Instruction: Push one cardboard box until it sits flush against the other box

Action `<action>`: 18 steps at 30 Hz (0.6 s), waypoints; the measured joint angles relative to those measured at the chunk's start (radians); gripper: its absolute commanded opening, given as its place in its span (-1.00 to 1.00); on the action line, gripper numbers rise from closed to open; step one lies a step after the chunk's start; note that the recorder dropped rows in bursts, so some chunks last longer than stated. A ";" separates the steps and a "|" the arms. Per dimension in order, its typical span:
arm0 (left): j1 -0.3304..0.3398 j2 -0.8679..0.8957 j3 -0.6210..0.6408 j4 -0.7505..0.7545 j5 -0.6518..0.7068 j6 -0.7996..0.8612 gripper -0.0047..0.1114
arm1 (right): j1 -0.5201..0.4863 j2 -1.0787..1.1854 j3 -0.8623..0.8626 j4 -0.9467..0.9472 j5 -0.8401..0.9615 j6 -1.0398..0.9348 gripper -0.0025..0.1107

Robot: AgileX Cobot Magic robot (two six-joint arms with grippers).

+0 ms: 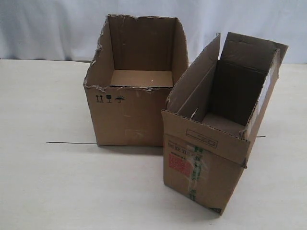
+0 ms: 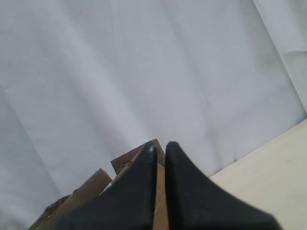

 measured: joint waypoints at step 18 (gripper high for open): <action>0.000 0.000 0.000 0.000 0.000 0.000 -0.92 | 0.297 0.683 -0.547 -0.165 0.423 -0.264 -0.87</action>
